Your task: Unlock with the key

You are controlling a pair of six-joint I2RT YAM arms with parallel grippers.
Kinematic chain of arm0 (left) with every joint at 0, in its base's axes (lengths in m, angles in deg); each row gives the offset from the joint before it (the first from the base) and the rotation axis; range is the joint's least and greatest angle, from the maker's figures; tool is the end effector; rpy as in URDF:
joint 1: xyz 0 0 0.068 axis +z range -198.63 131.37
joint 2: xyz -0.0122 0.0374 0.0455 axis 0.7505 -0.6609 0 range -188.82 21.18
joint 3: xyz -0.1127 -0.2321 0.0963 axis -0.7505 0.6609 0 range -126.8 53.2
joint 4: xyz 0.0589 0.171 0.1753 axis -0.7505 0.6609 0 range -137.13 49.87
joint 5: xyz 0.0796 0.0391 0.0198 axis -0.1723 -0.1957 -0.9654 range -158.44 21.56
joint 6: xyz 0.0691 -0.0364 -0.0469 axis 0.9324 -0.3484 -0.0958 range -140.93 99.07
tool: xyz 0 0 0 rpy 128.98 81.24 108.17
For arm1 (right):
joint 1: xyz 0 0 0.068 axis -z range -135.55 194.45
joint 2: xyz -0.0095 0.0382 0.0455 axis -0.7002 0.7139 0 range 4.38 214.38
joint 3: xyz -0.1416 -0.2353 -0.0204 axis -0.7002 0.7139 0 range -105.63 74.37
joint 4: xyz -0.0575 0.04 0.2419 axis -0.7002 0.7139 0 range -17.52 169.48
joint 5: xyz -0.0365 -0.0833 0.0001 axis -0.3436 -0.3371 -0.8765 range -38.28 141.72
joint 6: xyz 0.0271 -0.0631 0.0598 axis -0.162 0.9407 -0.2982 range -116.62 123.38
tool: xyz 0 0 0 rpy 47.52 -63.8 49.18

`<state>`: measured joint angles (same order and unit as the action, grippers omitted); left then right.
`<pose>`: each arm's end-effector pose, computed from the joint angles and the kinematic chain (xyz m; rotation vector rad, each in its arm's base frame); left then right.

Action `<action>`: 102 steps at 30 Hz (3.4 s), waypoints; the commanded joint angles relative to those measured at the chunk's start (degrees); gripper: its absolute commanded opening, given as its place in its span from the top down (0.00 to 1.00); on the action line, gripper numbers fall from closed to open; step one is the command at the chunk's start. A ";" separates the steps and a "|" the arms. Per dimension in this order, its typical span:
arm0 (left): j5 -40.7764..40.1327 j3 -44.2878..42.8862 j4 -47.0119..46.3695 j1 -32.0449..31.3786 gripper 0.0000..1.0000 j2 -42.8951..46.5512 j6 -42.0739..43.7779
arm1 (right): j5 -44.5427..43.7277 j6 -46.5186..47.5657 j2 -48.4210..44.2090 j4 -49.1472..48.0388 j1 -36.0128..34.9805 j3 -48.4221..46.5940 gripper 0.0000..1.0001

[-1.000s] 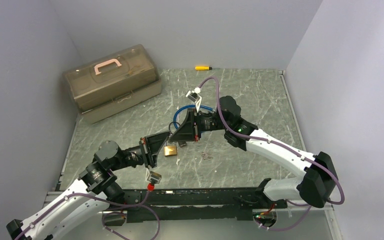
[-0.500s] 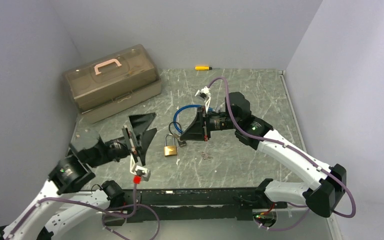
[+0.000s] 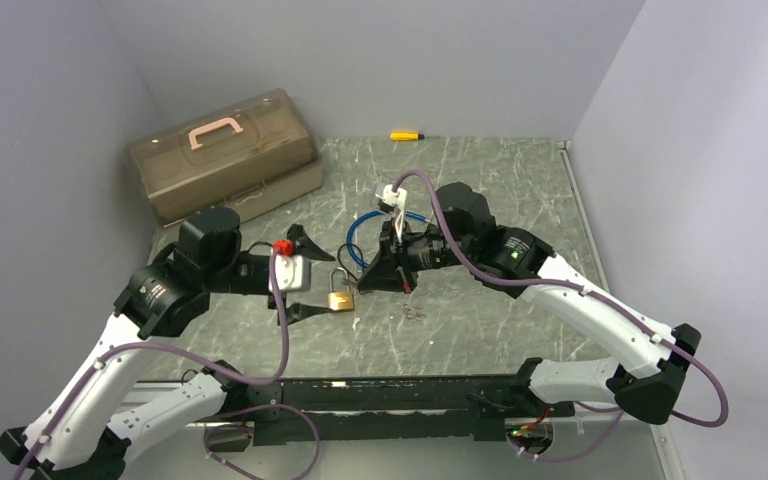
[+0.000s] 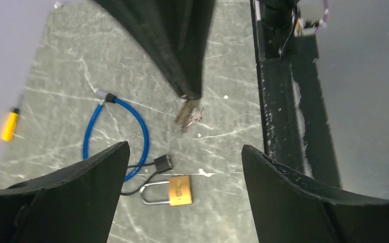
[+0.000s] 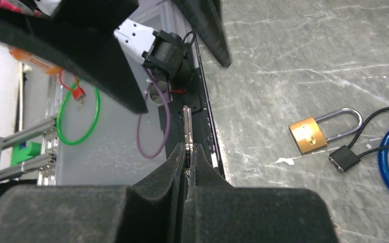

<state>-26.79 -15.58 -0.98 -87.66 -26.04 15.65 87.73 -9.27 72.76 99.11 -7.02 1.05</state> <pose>0.0884 -0.1416 0.3951 1.5339 1.2190 -0.7498 0.1372 0.2493 0.3897 -1.1193 1.8022 1.3167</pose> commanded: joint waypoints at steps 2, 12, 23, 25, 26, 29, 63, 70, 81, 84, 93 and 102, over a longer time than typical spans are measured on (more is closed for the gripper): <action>19.18 -0.87 -3.94 10.46 0.19 -1.02 -16.79 | -7.38 5.96 0.02 7.35 -2.48 -4.21 1.00; 28.10 -3.56 -0.81 11.47 0.49 -7.31 -20.31 | -9.41 6.38 0.46 6.79 -5.00 -5.77 1.00; 19.64 -3.86 -3.27 11.35 0.38 -6.96 -21.52 | -9.06 7.84 2.88 7.12 -6.20 -8.59 1.00; 20.12 -3.60 -3.35 11.35 0.43 -6.90 -21.87 | -9.35 7.90 3.01 7.03 -6.21 -8.63 1.00; 20.21 -3.61 -3.28 11.40 0.47 -6.98 -21.90 | -9.43 7.90 3.04 6.99 -6.20 -8.75 1.00; 19.99 -3.58 -2.91 11.37 0.64 -7.03 -21.71 | -9.65 7.90 3.05 6.69 -6.24 -8.84 1.00; 17.50 -6.34 -0.84 10.33 0.80 -8.15 -20.04 | -9.57 7.90 3.91 5.59 -6.28 -10.51 1.00; 16.06 -6.25 0.66 10.35 0.48 -7.63 -19.54 | -9.66 8.26 4.29 6.46 -6.33 -11.18 1.00; 15.63 -6.48 0.93 10.24 0.70 -7.48 -18.88 | -10.06 8.60 4.78 6.30 -6.48 -12.31 1.00; 15.66 -6.56 0.45 10.21 0.81 -7.30 -18.95 | -9.86 8.60 4.89 6.24 -6.37 -12.26 1.00; 15.07 -6.33 -0.33 10.20 1.00 -6.96 -19.18 | -9.20 8.45 5.14 6.24 -6.37 -11.85 1.00; 14.96 -6.04 0.65 10.19 1.00 -6.66 -18.67 | -10.66 9.02 4.39 6.34 -6.29 -11.72 0.61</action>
<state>-11.84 -20.34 0.38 -77.28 -33.89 -3.65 78.68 -1.01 77.89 106.69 -13.20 -8.89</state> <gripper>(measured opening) 0.013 0.268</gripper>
